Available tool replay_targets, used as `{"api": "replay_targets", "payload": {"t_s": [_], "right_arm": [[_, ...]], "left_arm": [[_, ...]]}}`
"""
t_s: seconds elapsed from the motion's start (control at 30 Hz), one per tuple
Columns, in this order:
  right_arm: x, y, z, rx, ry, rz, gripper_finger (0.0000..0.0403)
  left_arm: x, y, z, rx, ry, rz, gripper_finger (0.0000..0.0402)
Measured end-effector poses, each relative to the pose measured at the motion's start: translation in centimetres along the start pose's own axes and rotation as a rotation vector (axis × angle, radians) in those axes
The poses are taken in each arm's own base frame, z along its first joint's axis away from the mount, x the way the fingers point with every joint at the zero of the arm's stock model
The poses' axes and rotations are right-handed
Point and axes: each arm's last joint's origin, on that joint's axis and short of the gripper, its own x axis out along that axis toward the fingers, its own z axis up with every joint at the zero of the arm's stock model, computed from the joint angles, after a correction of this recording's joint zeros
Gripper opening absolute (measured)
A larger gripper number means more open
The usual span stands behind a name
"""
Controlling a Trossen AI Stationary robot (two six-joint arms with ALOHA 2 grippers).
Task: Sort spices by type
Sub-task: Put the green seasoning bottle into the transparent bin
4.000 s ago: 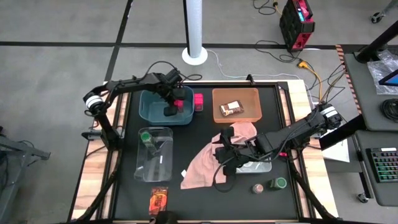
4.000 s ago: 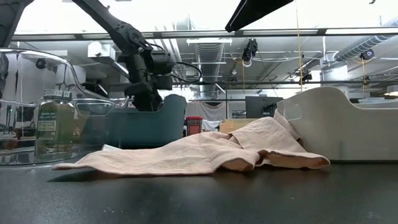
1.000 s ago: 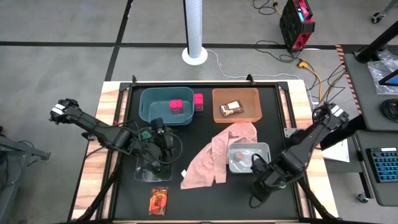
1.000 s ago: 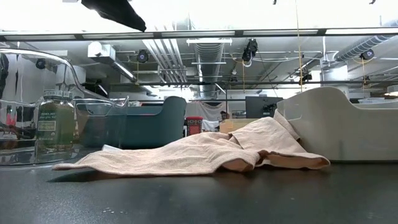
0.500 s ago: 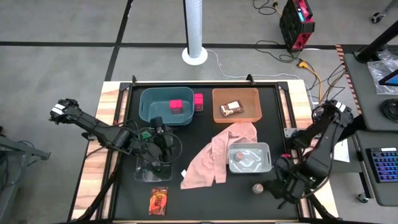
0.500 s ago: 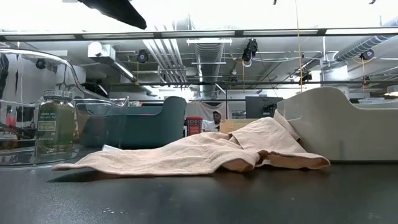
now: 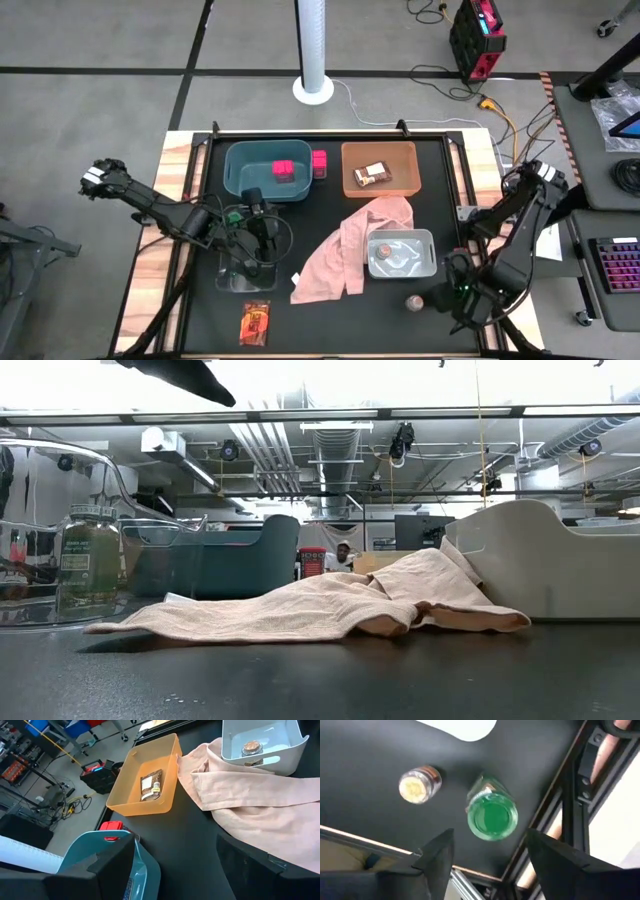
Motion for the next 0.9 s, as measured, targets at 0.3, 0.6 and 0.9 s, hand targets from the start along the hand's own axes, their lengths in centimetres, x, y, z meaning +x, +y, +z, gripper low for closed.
{"api": "replay_targets", "payload": {"t_s": [0.3,0.6,0.9], "right_arm": [[1.2,0.1,0.0,0.04,-0.004,-0.006,0.031],[3.0,0.1,0.0,0.068,0.035,-0.015,0.0331],[4.9,-0.2,0.3,0.068,0.031,-0.031,0.0308]], "left_arm": [[0.0,0.0,-0.1,0.009,0.008,0.001,0.0264],[0.0,0.0,-0.2,0.015,0.014,0.001,0.0264],[0.0,0.0,-0.3,0.021,0.02,0.002,0.0264]]}}
